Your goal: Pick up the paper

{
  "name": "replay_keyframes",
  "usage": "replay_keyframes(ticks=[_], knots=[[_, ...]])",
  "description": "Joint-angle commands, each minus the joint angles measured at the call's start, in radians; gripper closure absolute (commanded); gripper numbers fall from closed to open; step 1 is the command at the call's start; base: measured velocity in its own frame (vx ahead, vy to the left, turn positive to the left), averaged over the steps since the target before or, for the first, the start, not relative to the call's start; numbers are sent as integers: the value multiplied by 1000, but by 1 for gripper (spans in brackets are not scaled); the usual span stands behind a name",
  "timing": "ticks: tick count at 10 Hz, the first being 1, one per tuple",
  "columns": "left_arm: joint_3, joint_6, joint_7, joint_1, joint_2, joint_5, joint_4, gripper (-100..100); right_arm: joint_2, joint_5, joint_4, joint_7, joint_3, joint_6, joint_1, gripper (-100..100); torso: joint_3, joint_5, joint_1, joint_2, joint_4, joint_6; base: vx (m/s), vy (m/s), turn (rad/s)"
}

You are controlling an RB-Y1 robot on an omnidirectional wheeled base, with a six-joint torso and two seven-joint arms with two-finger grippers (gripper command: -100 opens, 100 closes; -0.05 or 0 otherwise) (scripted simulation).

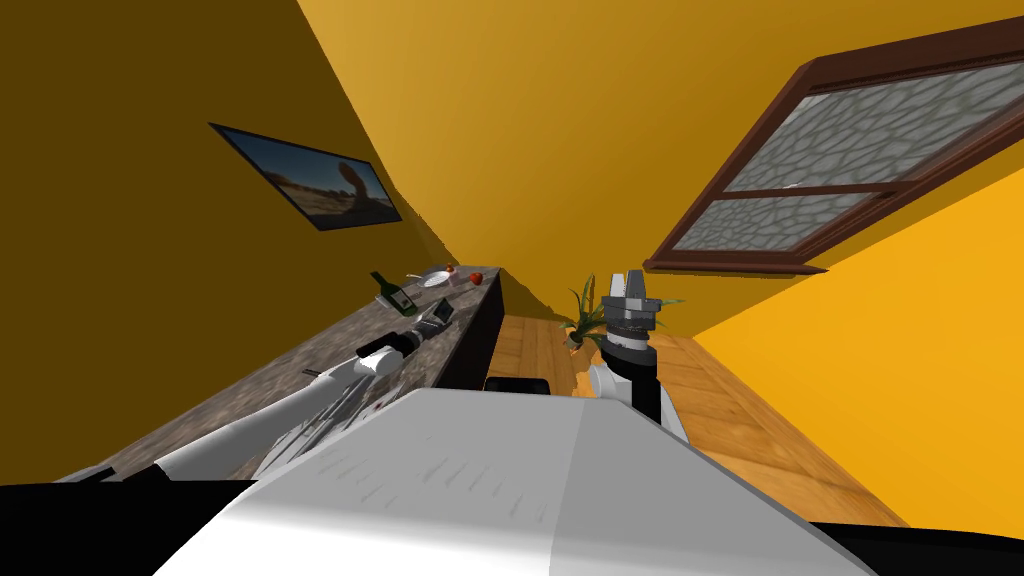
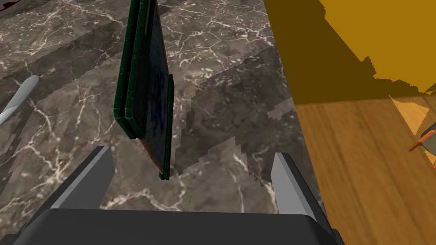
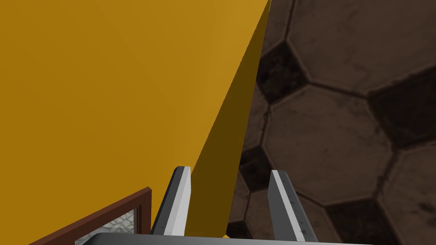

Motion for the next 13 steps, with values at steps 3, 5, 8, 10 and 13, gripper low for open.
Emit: replay_keyframes(ticks=[3,5,8,10,13], knots=[[3,17,22,6,1,22,-4,0,0,0,0,0,0,0,0,0,0,0,0,0,0,0,3,1,-7],[21,14,19,6,19,21,-14,-100,0,0,0,0,0,0,0,0,0,-1,-6,1,0,0,-1,-78,17],[26,11,18,5,23,21,-13,100,0,0,0,0,0,0,0,0,0,1,-2,0,-1,2,1,-2,1],[26,10,13,3,24,18,-15,100,0,0,0,0,0,0,0,0,-1,3,1,-1,-2,-1,0,0,0],[27,9,9,2,26,15,-16,0,0,0,0,0,0,0,0,0,-3,4,3,-2,-3,-2,0,0,0]])
